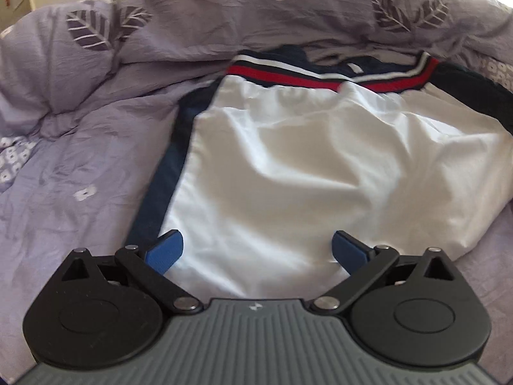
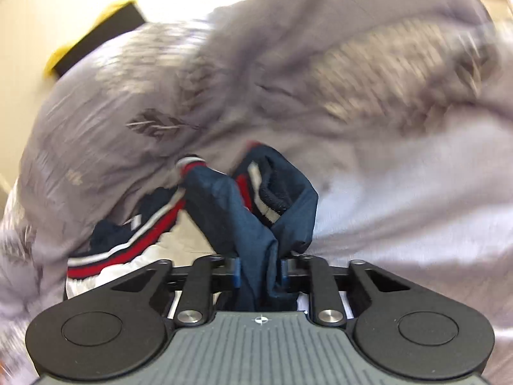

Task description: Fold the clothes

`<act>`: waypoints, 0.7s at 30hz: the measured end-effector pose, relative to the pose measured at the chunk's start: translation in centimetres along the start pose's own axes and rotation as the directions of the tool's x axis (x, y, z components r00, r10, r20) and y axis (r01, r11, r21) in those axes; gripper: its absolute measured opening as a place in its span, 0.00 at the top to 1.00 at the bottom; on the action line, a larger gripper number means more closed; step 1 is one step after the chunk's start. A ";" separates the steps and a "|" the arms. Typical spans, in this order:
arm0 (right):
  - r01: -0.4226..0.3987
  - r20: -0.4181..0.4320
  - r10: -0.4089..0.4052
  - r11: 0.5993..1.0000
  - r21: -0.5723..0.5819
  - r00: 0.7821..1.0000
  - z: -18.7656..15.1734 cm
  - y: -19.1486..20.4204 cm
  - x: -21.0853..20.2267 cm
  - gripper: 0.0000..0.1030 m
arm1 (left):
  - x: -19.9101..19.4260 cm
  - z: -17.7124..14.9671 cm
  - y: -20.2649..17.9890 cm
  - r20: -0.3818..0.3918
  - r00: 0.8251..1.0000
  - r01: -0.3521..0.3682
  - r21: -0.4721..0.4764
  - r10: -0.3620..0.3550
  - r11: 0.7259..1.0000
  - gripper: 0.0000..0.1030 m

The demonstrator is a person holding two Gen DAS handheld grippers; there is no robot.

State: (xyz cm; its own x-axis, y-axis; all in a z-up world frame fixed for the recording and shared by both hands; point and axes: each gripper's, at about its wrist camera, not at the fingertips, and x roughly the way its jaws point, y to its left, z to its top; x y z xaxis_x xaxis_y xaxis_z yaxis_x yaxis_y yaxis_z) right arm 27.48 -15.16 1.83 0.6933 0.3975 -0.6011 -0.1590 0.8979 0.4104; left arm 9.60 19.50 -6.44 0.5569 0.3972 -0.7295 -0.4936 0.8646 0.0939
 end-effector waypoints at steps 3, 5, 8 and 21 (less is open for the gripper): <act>-0.011 0.057 0.023 0.982 -0.189 0.998 0.9 4.4 -1.2 0.85 | 0.0 -0.1 3.1 -0.033 0.999 -0.035 -0.034 0.034 0.999 0.02; -0.018 0.056 0.032 0.969 -0.246 0.998 1.3 6.7 -0.8 0.85 | 0.9 -0.7 4.3 -0.080 0.996 -0.053 -0.060 0.048 0.997 0.02; 0.007 0.008 -0.005 0.965 -0.264 1.000 1.2 8.8 1.0 0.80 | 1.5 -1.8 5.3 -0.102 0.995 -0.035 -0.115 0.023 0.993 0.02; 0.115 0.006 -0.119 0.951 -0.287 0.993 -1.1 7.9 1.8 0.88 | 0.3 -1.3 7.9 -0.070 0.997 0.001 -0.170 -0.013 0.986 0.03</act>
State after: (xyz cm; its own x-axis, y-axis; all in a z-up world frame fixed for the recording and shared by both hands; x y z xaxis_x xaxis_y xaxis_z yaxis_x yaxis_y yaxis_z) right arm 26.67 -7.17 3.26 0.7116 0.2870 -0.6413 -0.2727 0.9540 0.1243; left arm 4.96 25.99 -6.81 0.5153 0.3637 -0.7760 -0.5993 0.8002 -0.0229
